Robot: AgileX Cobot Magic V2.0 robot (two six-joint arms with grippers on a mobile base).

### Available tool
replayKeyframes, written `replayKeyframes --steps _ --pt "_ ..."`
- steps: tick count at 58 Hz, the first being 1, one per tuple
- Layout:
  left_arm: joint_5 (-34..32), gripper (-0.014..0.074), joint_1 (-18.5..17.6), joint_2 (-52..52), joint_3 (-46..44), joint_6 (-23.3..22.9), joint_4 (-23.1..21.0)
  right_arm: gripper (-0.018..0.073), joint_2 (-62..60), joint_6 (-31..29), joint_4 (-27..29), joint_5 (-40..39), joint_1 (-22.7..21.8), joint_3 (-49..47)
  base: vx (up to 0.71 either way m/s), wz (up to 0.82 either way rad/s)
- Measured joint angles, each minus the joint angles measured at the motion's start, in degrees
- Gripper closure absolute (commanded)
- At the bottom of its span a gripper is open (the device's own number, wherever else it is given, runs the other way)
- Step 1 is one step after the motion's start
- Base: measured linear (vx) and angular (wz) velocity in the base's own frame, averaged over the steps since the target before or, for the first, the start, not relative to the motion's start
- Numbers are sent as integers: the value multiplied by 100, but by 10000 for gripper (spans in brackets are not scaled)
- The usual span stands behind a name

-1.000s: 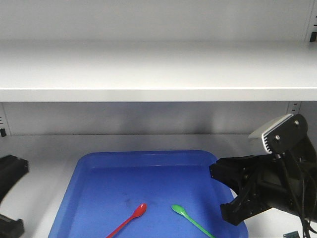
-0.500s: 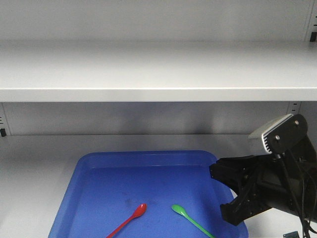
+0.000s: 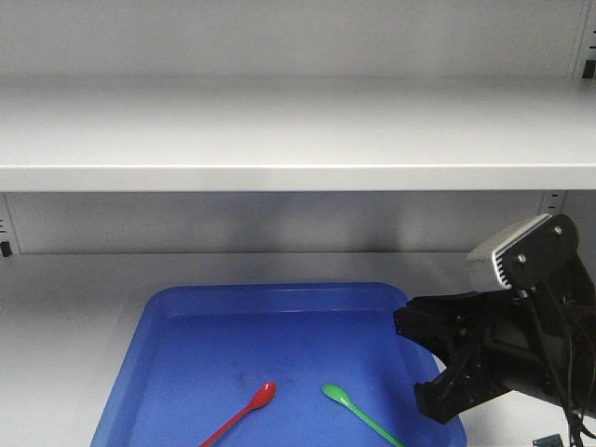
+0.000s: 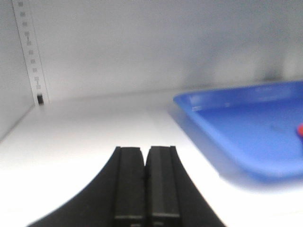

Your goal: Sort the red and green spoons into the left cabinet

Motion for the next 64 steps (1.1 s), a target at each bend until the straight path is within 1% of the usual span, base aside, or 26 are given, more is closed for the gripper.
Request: replayKeyframes --steps 8,18,43,64 --pt "-92 597 0 -604 536 0 0 562 0 0 0 0 0 0 0 0" --pt "84 597 63 -1128 551 0 0 562 0 0 0 0 0 0 0 0" --pt "312 597 546 -1159 551 5 0 562 0 0 0 17 0 0 0 0" --pt "351 597 600 -1159 551 5 0 562 0 0 0 17 0 0 0 0"
